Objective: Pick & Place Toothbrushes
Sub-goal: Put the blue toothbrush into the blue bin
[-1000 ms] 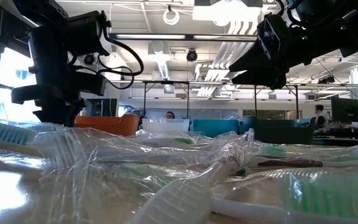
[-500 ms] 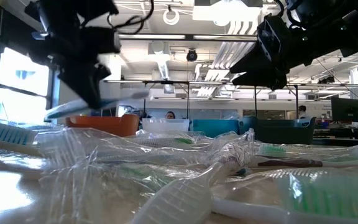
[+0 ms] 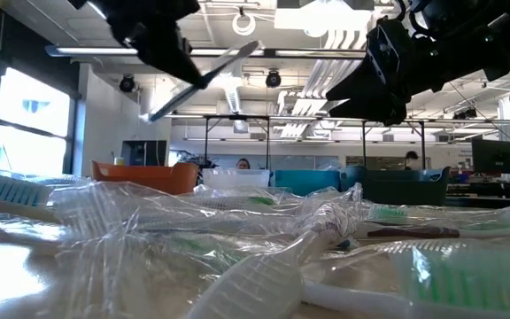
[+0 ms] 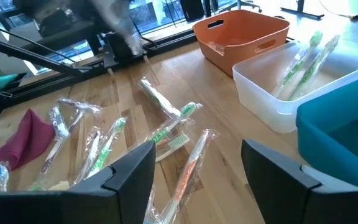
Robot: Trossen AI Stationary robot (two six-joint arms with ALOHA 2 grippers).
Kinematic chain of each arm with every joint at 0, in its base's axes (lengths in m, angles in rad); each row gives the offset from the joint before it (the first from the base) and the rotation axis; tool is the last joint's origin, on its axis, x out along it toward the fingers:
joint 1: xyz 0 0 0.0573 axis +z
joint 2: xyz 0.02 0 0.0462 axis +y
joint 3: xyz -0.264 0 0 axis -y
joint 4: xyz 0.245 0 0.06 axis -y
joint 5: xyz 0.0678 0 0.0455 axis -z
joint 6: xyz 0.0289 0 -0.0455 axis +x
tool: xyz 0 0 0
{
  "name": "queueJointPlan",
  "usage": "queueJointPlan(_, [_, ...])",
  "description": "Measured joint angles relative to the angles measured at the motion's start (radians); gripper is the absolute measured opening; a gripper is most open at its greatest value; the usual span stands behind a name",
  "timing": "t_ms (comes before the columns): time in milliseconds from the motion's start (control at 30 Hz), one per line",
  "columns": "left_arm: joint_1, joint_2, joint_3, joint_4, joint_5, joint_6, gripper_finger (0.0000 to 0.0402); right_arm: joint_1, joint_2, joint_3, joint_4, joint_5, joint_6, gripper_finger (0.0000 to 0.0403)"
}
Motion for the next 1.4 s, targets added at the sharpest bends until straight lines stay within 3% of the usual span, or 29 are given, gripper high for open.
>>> queueJointPlan(267, [0.21,0.058,-0.001,0.143,0.364,0.006,0.001,0.0,0.0,0.0,0.022,-0.001,-0.007,0.0231])
queueJointPlan(400, [0.252,0.106,0.0,0.262,0.468,0.007,0.001,0.0,0.0,0.0,0.065,-0.007,-0.039,0.0231])
queueJointPlan(900, [0.263,0.364,0.0,0.731,0.63,-0.046,0.001,0.0,0.0,0.0,0.188,-0.01,-0.106,0.0231])
queueJointPlan(1133, [0.263,0.392,0.0,0.767,0.631,-0.074,0.001,0.0,0.036,0.0,0.288,-0.069,-0.14,0.0231])
queueJointPlan(1400, [0.263,0.392,0.0,0.781,0.633,-0.082,0.001,-0.002,0.207,0.0,0.571,-0.017,-0.185,0.0231])
